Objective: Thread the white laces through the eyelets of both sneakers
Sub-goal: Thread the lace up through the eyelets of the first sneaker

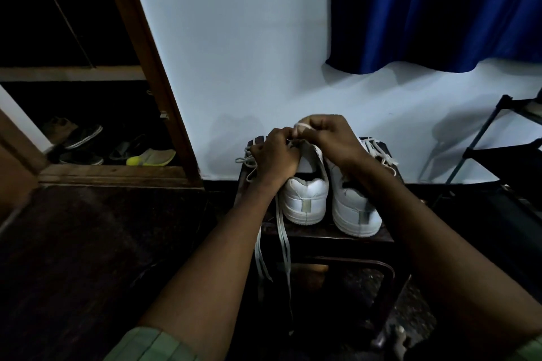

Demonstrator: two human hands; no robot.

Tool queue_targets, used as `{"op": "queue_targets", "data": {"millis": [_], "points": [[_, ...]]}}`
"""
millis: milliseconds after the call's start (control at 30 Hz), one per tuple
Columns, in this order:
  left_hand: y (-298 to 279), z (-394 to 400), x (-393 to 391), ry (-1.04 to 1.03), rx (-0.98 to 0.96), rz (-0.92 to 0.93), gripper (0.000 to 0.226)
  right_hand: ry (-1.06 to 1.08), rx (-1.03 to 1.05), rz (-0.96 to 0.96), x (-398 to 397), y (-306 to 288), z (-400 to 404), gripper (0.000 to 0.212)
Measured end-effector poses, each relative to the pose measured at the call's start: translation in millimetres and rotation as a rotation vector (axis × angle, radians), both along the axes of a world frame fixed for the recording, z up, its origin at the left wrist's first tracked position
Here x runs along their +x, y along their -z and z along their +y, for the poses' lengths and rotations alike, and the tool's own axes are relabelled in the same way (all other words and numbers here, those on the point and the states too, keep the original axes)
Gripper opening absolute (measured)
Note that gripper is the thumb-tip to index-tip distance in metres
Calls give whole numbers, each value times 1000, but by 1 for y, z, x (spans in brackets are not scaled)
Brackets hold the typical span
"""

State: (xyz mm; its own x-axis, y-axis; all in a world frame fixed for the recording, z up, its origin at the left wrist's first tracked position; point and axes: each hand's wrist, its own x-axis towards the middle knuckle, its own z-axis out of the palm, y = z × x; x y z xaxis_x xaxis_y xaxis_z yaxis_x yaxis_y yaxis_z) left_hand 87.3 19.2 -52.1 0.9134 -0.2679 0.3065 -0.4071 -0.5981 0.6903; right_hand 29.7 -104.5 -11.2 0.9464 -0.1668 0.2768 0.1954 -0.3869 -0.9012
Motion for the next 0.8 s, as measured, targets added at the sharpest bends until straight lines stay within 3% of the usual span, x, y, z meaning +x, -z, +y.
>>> {"op": "queue_targets", "data": {"millis": [233, 300, 367, 400, 467, 600, 700, 800], "points": [[7, -6, 2, -41, -82, 68, 26, -145, 708, -34, -9, -18, -3, 15], [5, -5, -1, -46, -75, 48, 31, -110, 619, 61, -13, -24, -3, 25], [3, -5, -3, -36, -81, 52, 33, -9, 233, 186, -15, -27, -7, 39], [1, -5, -4, -34, -86, 44, 37, 14, 85, 194, -15, -27, -7, 34], [0, -5, -6, -37, -66, 39, 43, -8, 11, 131, -19, -26, -7, 19], [1, -7, -4, -55, -57, 35, 36, -183, 201, -1, -27, -36, 1, 21], [1, -6, -4, -57, -64, 38, 26, -306, 567, 60, -26, -43, -1, 29], [5, -7, -1, -50, -65, 47, 23, -158, 712, 35, -20, -34, -3, 26]]}}
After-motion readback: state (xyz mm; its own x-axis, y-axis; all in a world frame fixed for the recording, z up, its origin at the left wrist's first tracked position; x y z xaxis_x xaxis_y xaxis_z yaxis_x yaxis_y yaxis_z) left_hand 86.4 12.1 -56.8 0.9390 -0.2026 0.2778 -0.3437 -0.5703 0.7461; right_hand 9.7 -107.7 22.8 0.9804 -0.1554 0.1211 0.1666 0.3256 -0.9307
